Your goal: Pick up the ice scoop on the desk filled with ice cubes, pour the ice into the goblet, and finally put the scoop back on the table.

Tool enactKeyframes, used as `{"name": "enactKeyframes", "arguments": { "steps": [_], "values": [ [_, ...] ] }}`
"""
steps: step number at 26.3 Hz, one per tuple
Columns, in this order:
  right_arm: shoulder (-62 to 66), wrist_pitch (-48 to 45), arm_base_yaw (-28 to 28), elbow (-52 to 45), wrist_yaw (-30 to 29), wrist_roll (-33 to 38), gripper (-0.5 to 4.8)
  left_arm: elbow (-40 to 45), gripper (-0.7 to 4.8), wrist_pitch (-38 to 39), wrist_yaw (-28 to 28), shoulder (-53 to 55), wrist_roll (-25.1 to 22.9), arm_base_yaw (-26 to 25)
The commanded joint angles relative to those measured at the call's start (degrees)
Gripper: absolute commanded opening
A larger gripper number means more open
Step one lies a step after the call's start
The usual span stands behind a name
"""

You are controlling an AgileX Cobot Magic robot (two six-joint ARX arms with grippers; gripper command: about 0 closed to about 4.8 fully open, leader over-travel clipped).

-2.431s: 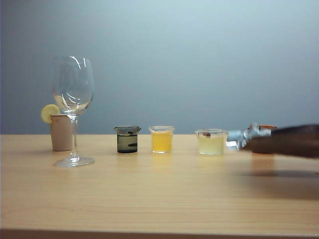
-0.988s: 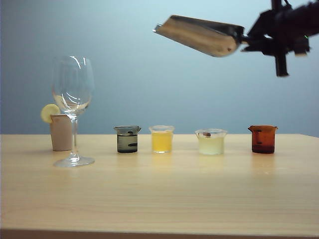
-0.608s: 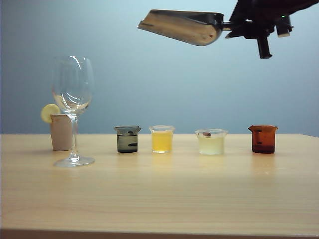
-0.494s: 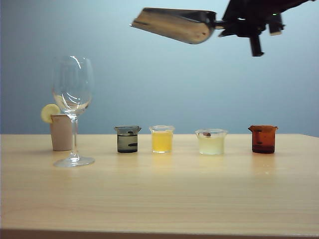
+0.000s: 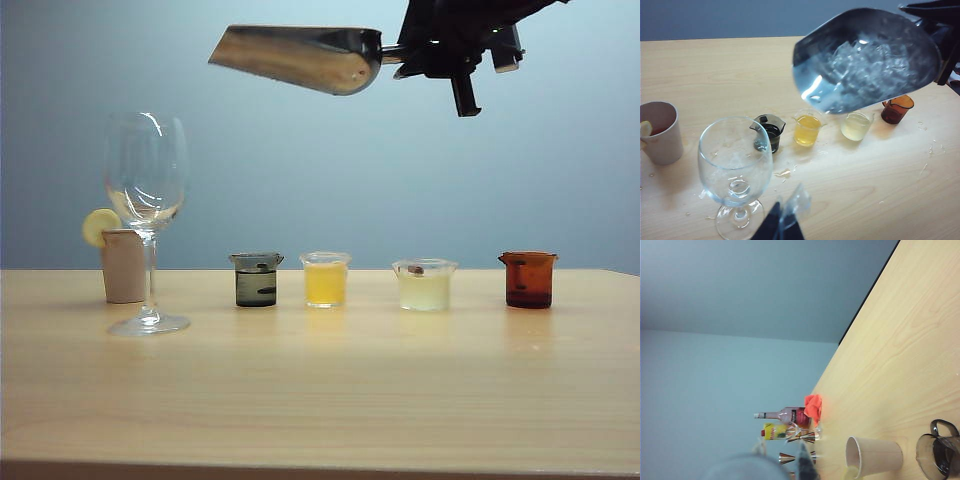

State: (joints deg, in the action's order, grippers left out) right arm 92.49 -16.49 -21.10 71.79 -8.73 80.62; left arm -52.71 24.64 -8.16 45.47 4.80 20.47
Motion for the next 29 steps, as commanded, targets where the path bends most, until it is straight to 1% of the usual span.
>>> {"name": "enactKeyframes", "arguments": {
  "steps": [1,6,10,12,20,29],
  "values": [
    [-0.3,-2.1,-2.0,0.6,2.7,-0.1,-0.06,-0.2,-0.05,-0.9,-0.3,-0.1,1.7,-0.2],
    [-0.3,-2.1,-3.7,0.6,4.7,-0.2,-0.06,-0.2,-0.05,-1.0,-1.0,-0.1,1.2,-0.3],
    [-0.3,-2.2,-3.9,0.8,4.8,-0.4,-0.06,-0.2,-0.05,-1.0,-1.0,-0.1,1.3,-0.3],
    [0.2,-2.0,-4.3,2.6,5.1,-2.9,-0.06,-0.2,-0.05,-1.0,-1.0,-0.1,1.3,-0.3],
    [5.2,0.4,-4.4,12.5,2.6,-3.1,-0.06,-0.2,-0.05,-1.2,-1.1,-0.2,1.4,-0.3],
    [6.2,3.1,-5.2,12.7,2.5,-3.0,-0.06,-0.2,-0.05,-1.2,-1.1,-0.2,1.5,-0.3]
  ]
}}
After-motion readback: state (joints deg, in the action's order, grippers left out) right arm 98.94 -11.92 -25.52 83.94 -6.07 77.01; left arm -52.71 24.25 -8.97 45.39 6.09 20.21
